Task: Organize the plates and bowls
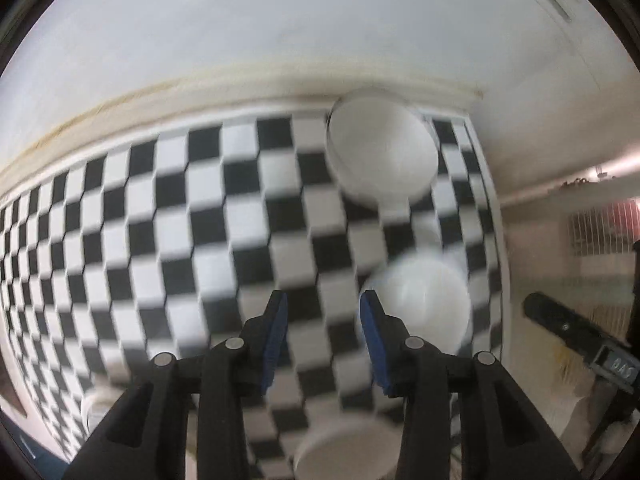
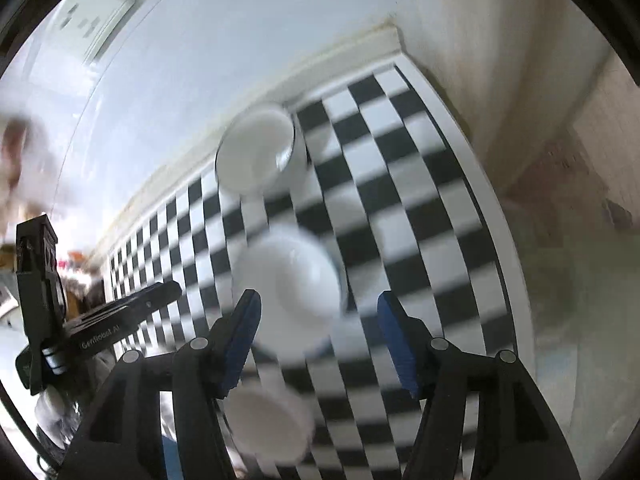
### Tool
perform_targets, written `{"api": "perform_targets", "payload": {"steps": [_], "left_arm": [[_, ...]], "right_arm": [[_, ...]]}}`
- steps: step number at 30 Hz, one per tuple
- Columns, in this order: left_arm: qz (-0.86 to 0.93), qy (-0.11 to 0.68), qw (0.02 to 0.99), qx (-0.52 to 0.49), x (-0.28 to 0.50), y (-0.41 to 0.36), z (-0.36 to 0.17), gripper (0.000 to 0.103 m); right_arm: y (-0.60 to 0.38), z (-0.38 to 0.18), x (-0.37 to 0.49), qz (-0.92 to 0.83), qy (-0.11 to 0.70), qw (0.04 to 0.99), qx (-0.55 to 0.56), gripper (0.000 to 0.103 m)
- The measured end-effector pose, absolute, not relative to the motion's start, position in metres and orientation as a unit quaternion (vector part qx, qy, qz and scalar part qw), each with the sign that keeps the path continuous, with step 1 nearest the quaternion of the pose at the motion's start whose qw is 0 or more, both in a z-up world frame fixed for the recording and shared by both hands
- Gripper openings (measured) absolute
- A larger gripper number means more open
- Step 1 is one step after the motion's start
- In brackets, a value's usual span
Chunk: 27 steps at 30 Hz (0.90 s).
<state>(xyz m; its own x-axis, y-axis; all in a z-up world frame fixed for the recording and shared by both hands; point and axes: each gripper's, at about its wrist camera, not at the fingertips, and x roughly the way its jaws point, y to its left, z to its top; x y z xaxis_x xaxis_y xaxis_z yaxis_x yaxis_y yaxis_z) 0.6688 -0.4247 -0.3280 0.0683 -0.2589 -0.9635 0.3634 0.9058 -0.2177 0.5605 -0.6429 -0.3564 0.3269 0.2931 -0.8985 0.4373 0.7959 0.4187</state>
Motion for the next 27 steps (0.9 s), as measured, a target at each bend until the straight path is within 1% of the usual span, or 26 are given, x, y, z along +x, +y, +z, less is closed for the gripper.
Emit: {"api": "perform_targets", "payload": {"steps": [6,12,14,15,16,17,18,19,20,24,27], "left_arm": [[-0.209,0.662,0.719,0.032,0.743,-0.466,-0.361,0.035],[-0.218,0.688,0.692,0.017,0.776,-0.481,-0.398,0.035],[-0.218,0.697,0.683,0.000,0.783,-0.481,-0.409,0.034],[-0.220,0.698,0.682,-0.004,0.784,-0.482,-0.412,0.033],[-0.224,0.695,0.683,-0.002,0.784,-0.482,-0.413,0.032],[-0.229,0.691,0.686,0.001,0.782,-0.483,-0.413,0.028],[-0.235,0.687,0.688,0.009,0.780,-0.486,-0.412,0.025],[-0.237,0.685,0.689,0.013,0.779,-0.488,-0.411,0.024],[-0.236,0.681,0.692,0.023,0.778,-0.491,-0.409,0.024],[-0.238,0.674,0.698,0.033,0.774,-0.496,-0.403,0.024],[-0.242,0.664,0.706,0.044,0.766,-0.499,-0.394,0.024]], "right_arm": [[-0.658,-0.392,0.647,-0.035,0.595,0.733,0.328,0.063],[-0.659,-0.430,0.695,-0.025,0.621,0.707,0.337,0.063],[-0.658,-0.442,0.702,-0.021,0.626,0.698,0.347,0.061],[-0.658,-0.448,0.705,-0.020,0.629,0.695,0.348,0.058],[-0.657,-0.452,0.709,-0.019,0.631,0.694,0.347,0.051],[-0.657,-0.455,0.709,-0.020,0.633,0.692,0.347,0.046],[-0.657,-0.457,0.710,-0.021,0.635,0.689,0.349,0.034],[-0.657,-0.460,0.712,-0.021,0.638,0.685,0.351,0.019],[-0.657,-0.462,0.713,-0.023,0.638,0.684,0.353,0.017],[-0.657,-0.461,0.714,-0.037,0.640,0.687,0.341,0.013],[-0.648,-0.457,0.712,-0.042,0.641,0.689,0.336,0.013]]}}
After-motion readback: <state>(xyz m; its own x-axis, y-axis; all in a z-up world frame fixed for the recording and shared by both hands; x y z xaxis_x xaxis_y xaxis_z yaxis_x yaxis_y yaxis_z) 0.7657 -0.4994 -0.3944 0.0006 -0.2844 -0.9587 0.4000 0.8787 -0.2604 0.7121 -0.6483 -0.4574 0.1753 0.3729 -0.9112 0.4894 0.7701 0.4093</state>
